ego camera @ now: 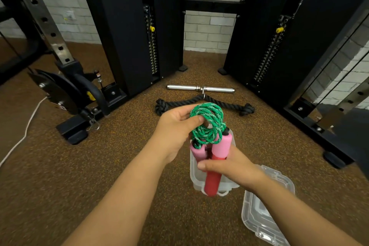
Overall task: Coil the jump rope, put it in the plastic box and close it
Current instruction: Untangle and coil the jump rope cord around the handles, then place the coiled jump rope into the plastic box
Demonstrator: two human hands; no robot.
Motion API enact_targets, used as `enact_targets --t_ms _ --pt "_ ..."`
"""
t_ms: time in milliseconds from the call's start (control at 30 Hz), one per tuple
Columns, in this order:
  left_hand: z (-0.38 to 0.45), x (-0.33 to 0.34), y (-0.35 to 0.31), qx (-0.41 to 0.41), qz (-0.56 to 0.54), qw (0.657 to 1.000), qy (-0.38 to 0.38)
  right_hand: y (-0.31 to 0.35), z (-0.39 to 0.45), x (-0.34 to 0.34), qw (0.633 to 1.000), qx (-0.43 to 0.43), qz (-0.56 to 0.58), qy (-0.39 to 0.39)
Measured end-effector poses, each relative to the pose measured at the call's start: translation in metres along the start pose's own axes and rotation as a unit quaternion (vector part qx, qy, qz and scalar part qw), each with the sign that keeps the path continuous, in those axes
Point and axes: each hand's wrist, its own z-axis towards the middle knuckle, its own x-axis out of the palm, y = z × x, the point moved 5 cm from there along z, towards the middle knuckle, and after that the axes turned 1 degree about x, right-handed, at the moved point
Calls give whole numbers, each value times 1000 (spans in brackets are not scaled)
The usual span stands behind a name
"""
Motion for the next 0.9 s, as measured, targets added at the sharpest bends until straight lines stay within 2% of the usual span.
enact_targets --t_ms 133,267,567,800,900 --pt "18 2 10 -11 -37 999 -15 -22 5 -16 998 46 -24 -43" --pt "53 14 40 -26 -22 999 -33 -51 21 -39 993 92 -12 -68" --pt "145 29 162 -137 42 987 -74 -140 69 -82 975 180 -4 -132" --pt "194 43 241 -206 58 974 -78 -216 103 -99 953 216 57 -203" --pt "204 42 276 -247 74 962 -94 -244 117 -102 946 241 78 -204"
